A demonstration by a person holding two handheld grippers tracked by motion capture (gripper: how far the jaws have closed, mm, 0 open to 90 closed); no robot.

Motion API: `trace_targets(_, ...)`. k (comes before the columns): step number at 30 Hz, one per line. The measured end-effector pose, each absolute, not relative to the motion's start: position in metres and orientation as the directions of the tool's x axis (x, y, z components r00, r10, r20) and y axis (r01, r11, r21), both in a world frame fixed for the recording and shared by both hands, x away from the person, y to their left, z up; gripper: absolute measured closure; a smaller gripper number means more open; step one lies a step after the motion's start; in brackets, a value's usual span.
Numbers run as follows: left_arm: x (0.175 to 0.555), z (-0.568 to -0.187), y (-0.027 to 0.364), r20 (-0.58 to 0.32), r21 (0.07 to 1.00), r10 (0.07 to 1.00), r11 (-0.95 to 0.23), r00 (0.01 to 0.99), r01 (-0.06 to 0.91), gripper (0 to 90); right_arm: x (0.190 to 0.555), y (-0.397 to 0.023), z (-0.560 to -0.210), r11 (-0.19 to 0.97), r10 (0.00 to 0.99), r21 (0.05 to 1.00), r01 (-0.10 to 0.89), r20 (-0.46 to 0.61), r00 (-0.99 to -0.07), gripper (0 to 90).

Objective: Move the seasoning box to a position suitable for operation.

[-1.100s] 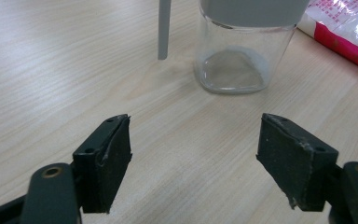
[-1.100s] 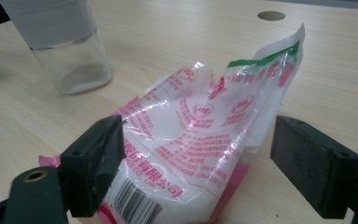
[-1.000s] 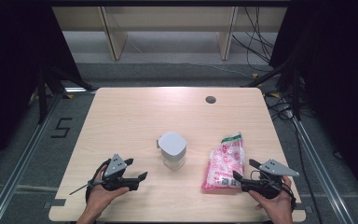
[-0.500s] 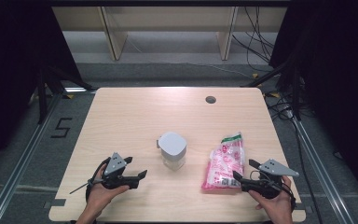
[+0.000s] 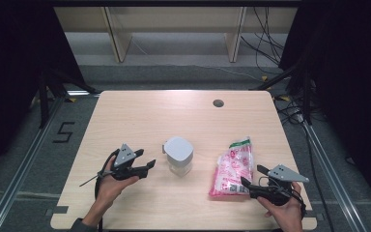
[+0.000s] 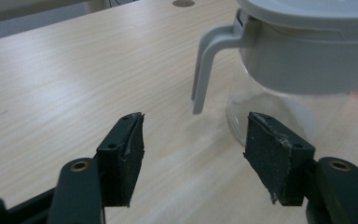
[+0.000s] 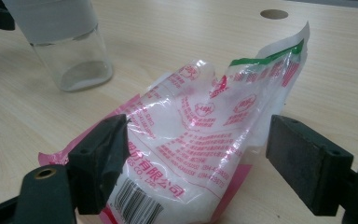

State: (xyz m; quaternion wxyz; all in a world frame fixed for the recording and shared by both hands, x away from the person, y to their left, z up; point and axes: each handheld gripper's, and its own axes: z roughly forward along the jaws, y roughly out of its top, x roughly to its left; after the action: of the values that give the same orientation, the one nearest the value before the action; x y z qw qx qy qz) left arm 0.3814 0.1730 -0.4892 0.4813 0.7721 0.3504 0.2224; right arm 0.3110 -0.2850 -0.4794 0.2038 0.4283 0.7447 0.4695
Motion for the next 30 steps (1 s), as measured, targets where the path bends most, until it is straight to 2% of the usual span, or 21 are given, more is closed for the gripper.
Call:
trace_targets(4, 0.396, -0.491, 0.163, 0.034, 0.899, 0.748, -0.313, 0.663, 0.307, 41.5, 0.312, -0.286, -0.479, 0.202, 0.827, 0.878, 0.434, 0.085, -0.556, 22.6)
trace_targets(6, 0.401, -0.492, 0.160, 0.034, 0.898, 0.740, -0.318, 0.672, 0.304, 43.6, 0.310, -0.285, -0.478, 0.185, 0.831, 0.865, 0.467, 0.116, -0.544, 22.6)
trace_targets(8, 0.403, -0.493, 0.157, 0.033, 0.899, 0.731, -0.320, 0.681, 0.300, 46.5, 0.312, -0.287, -0.479, 0.211, 0.821, 0.874, 0.438, 0.084, -0.564, 22.8)
trace_targets(13, 0.411, -0.494, 0.150, 0.034, 0.902, 0.723, -0.319, 0.689, 0.290, 52.7, 0.312, -0.285, -0.479, 0.205, 0.824, 0.870, 0.448, 0.093, -0.558, 23.1)
trace_targets(19, 0.419, -0.494, 0.140, 0.081, 0.896, 0.688, -0.368, 0.722, 0.249, 63.7, 0.313, -0.286, -0.479, 0.211, 0.819, 0.875, 0.436, 0.085, -0.567, 23.6)
trace_targets(22, 0.423, -0.497, 0.136, 0.063, 0.902, 0.679, -0.352, 0.731, 0.250, 65.8, 0.312, -0.284, -0.479, 0.195, 0.824, 0.873, 0.447, 0.102, -0.558, 23.9)
trace_targets(23, 0.424, -0.499, 0.134, 0.044, 0.904, 0.682, -0.339, 0.730, 0.262, 68.8, 0.312, -0.284, -0.479, 0.197, 0.823, 0.873, 0.446, 0.099, -0.559, 24.0)
trace_targets(26, 0.423, -0.501, 0.132, 0.070, 0.888, 0.688, -0.372, 0.722, 0.268, 79.1, 0.313, -0.285, -0.479, 0.203, 0.818, 0.877, 0.436, 0.093, -0.568, 24.1)
trace_targets(30, 0.423, -0.501, 0.134, 0.052, 0.889, 0.684, -0.364, 0.727, 0.278, 81.9, 0.313, -0.285, -0.479, 0.205, 0.817, 0.877, 0.434, 0.091, -0.570, 24.4)
